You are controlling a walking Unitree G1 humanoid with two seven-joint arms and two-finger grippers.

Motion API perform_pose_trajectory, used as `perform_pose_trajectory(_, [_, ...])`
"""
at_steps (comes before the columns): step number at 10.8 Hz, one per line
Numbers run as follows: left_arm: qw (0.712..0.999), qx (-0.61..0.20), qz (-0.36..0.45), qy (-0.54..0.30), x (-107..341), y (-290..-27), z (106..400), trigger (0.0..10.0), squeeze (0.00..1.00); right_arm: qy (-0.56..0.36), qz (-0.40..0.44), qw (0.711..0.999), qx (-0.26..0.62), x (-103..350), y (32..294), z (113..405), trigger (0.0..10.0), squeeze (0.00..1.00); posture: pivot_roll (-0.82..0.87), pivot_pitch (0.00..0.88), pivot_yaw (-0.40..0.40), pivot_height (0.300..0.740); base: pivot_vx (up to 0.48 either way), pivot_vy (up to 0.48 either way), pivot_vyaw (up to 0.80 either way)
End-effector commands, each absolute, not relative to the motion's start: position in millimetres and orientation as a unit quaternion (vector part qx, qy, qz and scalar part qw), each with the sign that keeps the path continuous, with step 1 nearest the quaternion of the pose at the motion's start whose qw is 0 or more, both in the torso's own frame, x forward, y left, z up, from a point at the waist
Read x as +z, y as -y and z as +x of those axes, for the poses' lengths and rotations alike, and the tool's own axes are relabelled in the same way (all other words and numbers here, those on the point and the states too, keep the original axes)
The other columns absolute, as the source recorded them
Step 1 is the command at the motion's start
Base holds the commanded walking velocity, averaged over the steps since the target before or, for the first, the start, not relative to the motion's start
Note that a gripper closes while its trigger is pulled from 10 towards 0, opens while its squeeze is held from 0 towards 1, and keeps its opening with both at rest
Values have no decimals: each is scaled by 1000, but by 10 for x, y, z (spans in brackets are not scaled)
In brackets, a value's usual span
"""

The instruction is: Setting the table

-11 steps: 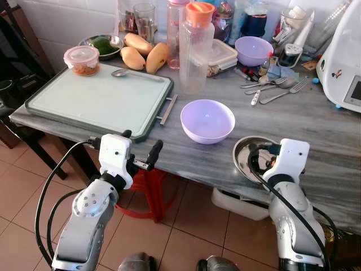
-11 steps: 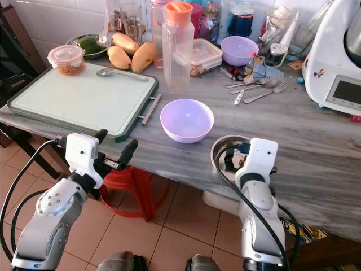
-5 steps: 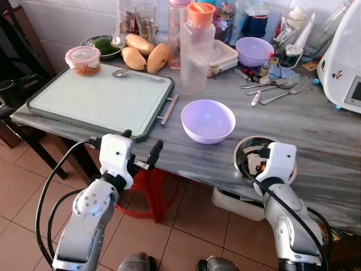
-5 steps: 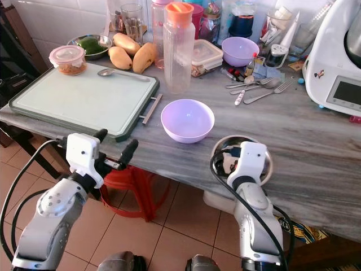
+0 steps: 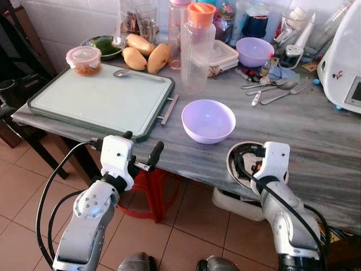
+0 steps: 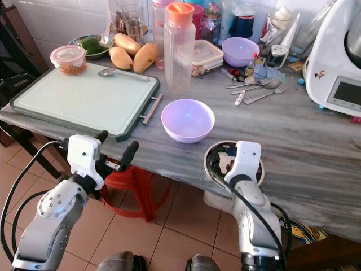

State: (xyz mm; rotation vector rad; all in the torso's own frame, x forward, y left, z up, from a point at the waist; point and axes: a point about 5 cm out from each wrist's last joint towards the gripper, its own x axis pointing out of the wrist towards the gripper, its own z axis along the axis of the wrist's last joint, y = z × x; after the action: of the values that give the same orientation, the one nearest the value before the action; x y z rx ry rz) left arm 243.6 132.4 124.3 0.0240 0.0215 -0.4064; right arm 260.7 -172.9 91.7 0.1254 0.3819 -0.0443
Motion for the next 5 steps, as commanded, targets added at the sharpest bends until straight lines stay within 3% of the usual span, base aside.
perform_pose_trajectory(1, [980,-200,15,-11,1254,-1318,2428,10000,0,-196,63,978,-25,896,1748,2630,10000,263,53,0,-19,740,0,0,0])
perform_pose_trajectory(5, [979,-201,15,-11,1255,-1316,2427,10000,0,-191,64,979,-19,898,1727,2743,10000,114,59,0,-16,740,0,0,0])
